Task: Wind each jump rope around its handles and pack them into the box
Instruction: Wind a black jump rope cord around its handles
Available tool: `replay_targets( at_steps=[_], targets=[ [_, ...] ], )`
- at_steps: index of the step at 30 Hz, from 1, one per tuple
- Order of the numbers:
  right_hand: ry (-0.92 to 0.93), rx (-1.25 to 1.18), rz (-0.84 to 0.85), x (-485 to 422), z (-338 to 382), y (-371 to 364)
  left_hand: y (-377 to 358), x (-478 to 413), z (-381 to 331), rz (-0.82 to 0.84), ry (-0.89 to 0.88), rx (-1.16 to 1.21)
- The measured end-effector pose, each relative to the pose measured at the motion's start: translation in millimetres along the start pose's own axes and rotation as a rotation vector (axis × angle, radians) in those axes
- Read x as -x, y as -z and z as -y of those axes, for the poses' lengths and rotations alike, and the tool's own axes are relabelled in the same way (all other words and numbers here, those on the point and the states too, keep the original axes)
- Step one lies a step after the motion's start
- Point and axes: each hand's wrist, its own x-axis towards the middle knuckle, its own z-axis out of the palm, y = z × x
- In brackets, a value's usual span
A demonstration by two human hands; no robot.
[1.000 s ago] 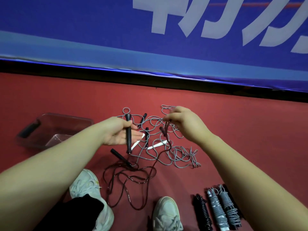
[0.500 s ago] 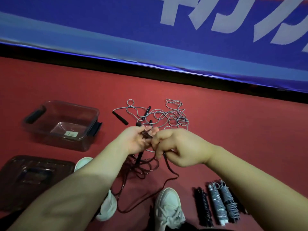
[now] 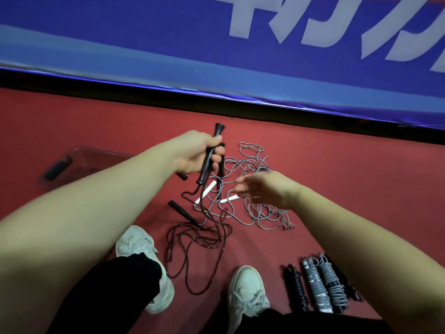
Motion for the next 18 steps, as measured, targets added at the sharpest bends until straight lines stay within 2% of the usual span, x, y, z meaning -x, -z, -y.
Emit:
replay_targets(
  at_steps=[2, 4, 8, 11, 14, 16, 18],
  targets=[
    [-0.119, -0.277, 0.131, -6.6, 11.2, -13.6, -11.7, 10.5, -8.9, 0.113, -0.04, -0.143],
    [-0.088, -0.486, 0.19, -11.5, 25.9, -24.2, -18.4, 19.2, -14.4, 0.192, -0.073, -0.273],
    [0.035, -0.693, -0.014, -12.3, 59.6, -23.6, -19.4, 33.2, -17.4, 0.27, -0.049, -0.391],
    [0.154, -0.616, -0.142, -1.9, 83.4, -9.4, -16.8, 33.6, -18.6, 0.073, -0.039, -0.385],
    [0.314, -0.503, -0.119, 14.2, 107.3, -4.0, -6.6, 18.3, -29.6, -0.223, -0.18, -0.285],
    [0.394, -0.362, -0.112, 18.6, 120.1, -5.2, -0.6, 8.2, -43.3, -0.271, -0.286, -0.183],
    [0.502, -0.092, -0.198, 16.0, 127.9, -6.1, 1.7, -0.1, -52.1, -0.201, -0.338, -0.129]
  ],
)
